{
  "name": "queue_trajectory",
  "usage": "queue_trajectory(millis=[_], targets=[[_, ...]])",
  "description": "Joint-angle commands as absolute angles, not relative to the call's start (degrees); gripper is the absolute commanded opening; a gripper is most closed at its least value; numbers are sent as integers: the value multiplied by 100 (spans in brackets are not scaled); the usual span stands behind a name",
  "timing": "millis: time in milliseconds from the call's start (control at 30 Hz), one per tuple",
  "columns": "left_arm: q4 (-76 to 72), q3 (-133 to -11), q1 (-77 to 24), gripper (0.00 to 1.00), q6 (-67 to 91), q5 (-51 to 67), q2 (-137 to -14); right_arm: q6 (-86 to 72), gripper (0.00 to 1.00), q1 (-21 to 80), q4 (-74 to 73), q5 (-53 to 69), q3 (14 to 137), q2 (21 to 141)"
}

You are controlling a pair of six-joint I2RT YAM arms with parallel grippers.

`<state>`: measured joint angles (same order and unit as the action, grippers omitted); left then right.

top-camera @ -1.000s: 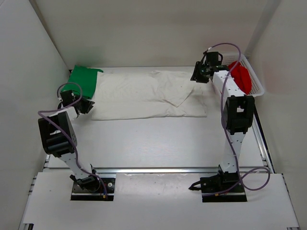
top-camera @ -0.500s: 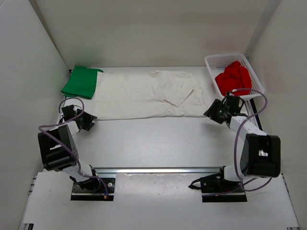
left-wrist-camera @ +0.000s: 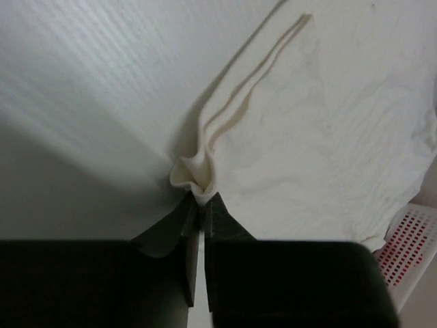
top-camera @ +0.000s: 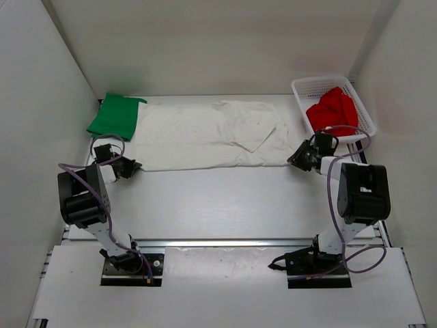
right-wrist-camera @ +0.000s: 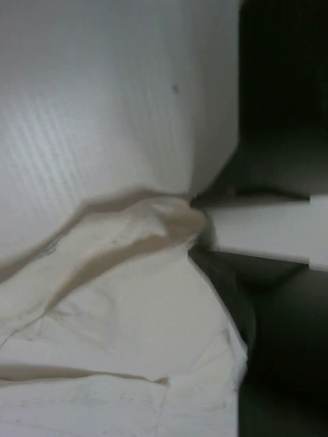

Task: Fold and stack the t-shirts
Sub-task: Fold the flattened tshirt in 1/3 of the way

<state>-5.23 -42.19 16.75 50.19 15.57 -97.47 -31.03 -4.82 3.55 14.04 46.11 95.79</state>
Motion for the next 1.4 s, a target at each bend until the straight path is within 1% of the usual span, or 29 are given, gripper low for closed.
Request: queue_trajectory(millis=[0,33,67,200,233,333,400,467,533,667,733,800,867,900,967,1033,1100,1167,1200,1233,1267,1300,1333,1367], targets=[[-536,-4421,1547,13,5001,1424,-9914,-3261,13,-439,545,1056,5097,9852],[-484,-4508,1529,10,4975,1415,-9949,-3261,1,-457,475,1072,5124,9853],[-440,-4526,1486,1,5001,1424,-9949,-3296,0,-448,509,1107,5107,9809],[-256,-4439,1538,0,4878,1336,-9634,-3436,0,-544,475,1028,4449,9195],[-211,-4447,1608,0,4826,1414,-9563,-3437,1,-554,440,1037,4151,8837],[-123,-4009,1880,0,4755,1695,-9142,-3472,0,-659,316,1142,3405,7982],[-1,-3579,2065,0,4606,1661,-8677,-3533,0,-694,273,1265,2947,7342],[341,-3280,2100,0,4352,1591,-8298,-3525,0,-659,168,1231,2463,6981],[614,-2929,2153,0,4185,1503,-7842,-3507,0,-790,18,1292,2217,6680],[1063,-2505,2337,0,3885,1599,-7174,-3682,0,-687,-579,1196,1522,5627],[1405,-2312,2260,0,3788,1494,-6875,-3954,1,-511,-808,1151,1327,4934],[1678,-2285,2233,0,3753,1328,-6610,-4174,0,-650,-1035,1562,1021,4466],[2186,-2521,2048,0,3648,1108,-6391,-4140,0,-1035,-1605,1696,915,3765],[2302,-2549,1996,0,3560,925,-6329,-4148,0,-1159,-1782,1618,888,3588],[2504,-2750,1916,0,3437,381,-6232,-4367,0,-872,-2029,1242,879,2930],[2540,-2856,1977,0,3401,395,-6328,-4316,0,-834,-2223,863,1037,2839],[2383,-2848,2144,0,3471,623,-6398,-4193,0,-1088,-1970,1412,967,3040],[2146,-2760,2241,0,3542,1035,-6504,-4070,0,-1292,-1785,1625,932,3198],[2023,-2655,2250,2,3551,1115,-6547,-4052,0,-1335,-1706,1643,932,3278],[1865,-2559,2250,9,3612,1186,-6557,-4052,1,-1292,-1653,1609,906,3339],[1846,-2471,2276,13,3630,1317,-6487,-4078,12,-1266,-1618,1600,818,3331],[1802,-2444,2250,25,3612,1162,-6399,-4130,26,-1205,-1513,1504,817,3392],[1863,-2504,2206,34,3595,1021,-6303,-4087,31,-1134,-1468,1503,783,3366],[1968,-2601,2076,44,3577,837,-6223,-4130,39,-1055,-1468,1459,800,3427]])
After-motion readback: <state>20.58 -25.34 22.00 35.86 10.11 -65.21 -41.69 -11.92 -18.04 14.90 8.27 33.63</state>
